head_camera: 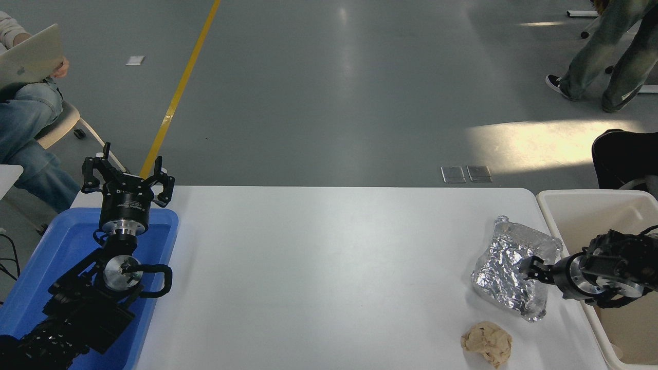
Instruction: Pick up foil plate and place in dustbin
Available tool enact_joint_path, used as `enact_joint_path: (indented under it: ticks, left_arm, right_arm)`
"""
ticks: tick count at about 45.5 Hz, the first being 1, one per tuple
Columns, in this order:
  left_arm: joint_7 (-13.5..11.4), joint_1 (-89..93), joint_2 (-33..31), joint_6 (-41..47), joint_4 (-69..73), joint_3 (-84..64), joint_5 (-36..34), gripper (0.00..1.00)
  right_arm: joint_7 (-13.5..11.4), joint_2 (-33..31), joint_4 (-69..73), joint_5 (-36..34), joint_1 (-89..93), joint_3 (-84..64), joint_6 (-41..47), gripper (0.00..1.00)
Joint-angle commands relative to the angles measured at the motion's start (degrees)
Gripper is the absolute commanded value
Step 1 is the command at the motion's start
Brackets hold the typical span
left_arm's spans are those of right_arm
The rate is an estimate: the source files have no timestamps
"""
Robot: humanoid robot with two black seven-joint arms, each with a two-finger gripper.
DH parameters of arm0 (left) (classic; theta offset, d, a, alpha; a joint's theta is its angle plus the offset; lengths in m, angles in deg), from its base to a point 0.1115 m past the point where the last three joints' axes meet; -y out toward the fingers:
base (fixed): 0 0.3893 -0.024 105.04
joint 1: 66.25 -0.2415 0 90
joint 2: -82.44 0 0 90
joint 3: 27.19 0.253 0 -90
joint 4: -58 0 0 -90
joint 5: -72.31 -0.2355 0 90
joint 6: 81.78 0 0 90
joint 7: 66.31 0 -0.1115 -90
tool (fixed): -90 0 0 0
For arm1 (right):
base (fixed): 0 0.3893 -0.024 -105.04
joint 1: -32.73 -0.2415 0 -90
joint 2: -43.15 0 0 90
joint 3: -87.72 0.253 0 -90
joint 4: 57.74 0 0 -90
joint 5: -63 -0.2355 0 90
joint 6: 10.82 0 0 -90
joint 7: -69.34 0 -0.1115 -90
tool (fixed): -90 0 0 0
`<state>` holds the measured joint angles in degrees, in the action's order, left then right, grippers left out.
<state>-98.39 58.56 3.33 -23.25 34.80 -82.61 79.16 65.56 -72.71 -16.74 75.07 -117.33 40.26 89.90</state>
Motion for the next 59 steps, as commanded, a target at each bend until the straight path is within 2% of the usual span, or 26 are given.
enact_joint_path:
  ticks: [1,3,5,6,8,9,37,47,49,59]
  left_arm:
    - [0.0,0.1,0.0,0.0,0.0,0.1,0.0,0.99]
    - [0.0,0.1,0.0,0.0,0.0,0.1,0.0,0.99]
    - [0.0,0.1,0.0,0.0,0.0,0.1,-0.1,0.99]
    - [0.0,0.1,0.0,0.0,0.0,0.1,-0.1,0.99]
    - [0.0,0.1,0.0,0.0,0.0,0.1,-0.1,0.99]
    - [0.0,0.1,0.0,0.0,0.0,0.1,-0.1,0.99]
    - [0.0,0.1,0.0,0.0,0.0,0.1,-0.1,0.99]
    - [0.1,0.0,0.0,0.1,0.0,0.1,-0.1,0.99]
    - [0.0,0.0,0.0,0.0,0.0,0.1,-0.1,0.99]
    - [0.1,0.0,0.1,0.0,0.0,0.1,-0.2,0.99]
  right_arm:
    - [0.0,1.6,-2.1,3.1,1.9,1.5,-0.8,0.7]
    - [0.0,1.9,-2.6,3.8,2.1,1.5,-0.8,0.62]
    - [0.0,2.4,-2.9,4.5,2.6,1.5,-0.8,0.47]
    - [0.0,2.5,-2.9,5.0,2.7,1.5,-0.7,0.37]
    - [0.0,2.6,-3.3,5.8,2.7,1.5,-0.2,0.1]
    - [0.0,2.7,-3.3,6.1,2.7,1.5,0.1,0.0]
    - [0.3,1.7,-1.0,6.1,-1.6,1.7,0.4,0.0]
    - [0.1,-7.2,13.2,6.7,-12.1,0.5,0.9,0.0]
    - [0.1,-11.0,19.6,6.7,-17.4,-1.6,0.9,0.0]
    - [0.1,-19.0,34.4,7.2,-34.7,-11.1,3.2,0.0]
